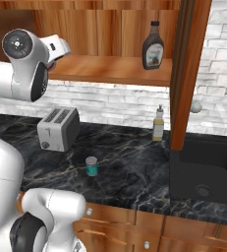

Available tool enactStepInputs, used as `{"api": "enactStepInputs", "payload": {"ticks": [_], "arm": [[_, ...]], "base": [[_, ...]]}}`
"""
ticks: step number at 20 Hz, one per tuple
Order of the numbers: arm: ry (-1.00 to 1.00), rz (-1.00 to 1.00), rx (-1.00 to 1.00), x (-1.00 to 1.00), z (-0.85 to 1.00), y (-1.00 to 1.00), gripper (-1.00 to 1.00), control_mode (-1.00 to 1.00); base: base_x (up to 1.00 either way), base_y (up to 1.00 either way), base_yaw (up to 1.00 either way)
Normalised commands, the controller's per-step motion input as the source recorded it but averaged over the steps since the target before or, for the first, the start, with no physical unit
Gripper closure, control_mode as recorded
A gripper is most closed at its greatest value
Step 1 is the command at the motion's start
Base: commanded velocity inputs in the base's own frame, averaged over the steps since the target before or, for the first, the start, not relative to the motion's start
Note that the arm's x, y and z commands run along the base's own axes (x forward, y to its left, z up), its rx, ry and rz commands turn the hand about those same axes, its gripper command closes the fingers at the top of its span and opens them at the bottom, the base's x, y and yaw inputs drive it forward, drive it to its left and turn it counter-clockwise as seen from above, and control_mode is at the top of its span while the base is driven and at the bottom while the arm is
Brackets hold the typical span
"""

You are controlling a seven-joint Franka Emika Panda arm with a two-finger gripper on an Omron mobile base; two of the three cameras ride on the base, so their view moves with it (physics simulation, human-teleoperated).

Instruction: Pick the cans from the counter and place them in their designated side in the cabinet.

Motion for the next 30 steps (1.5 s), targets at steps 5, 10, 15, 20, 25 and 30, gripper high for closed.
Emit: {"api": "enactStepInputs", "payload": {"ticks": [5, 10, 15, 20, 25, 30], "arm": [[0.01, 0.02, 0.0, 0.19, -0.04, 0.04, 1.0, -1.0], [0.0, 0.02, 0.0, 0.17, -0.09, 0.04, 1.0, -1.0], [0.0, 0.02, 0.0, 0.17, -0.08, 0.07, 1.0, -1.0], [0.0, 0.01, 0.0, 0.17, -0.03, 0.09, 1.0, -1.0], [0.03, 0.0, 0.0, 0.15, -0.03, 0.06, 1.0, -1.0], [0.05, 0.0, 0.0, 0.18, -0.04, 0.08, 1.0, -1.0]], "base": [[0.0, 0.0, 0.0], [0.0, 0.0, 0.0], [0.0, 0.0, 0.0], [0.0, 0.0, 0.0], [0.0, 0.0, 0.0], [0.0, 0.0, 0.0]]}}
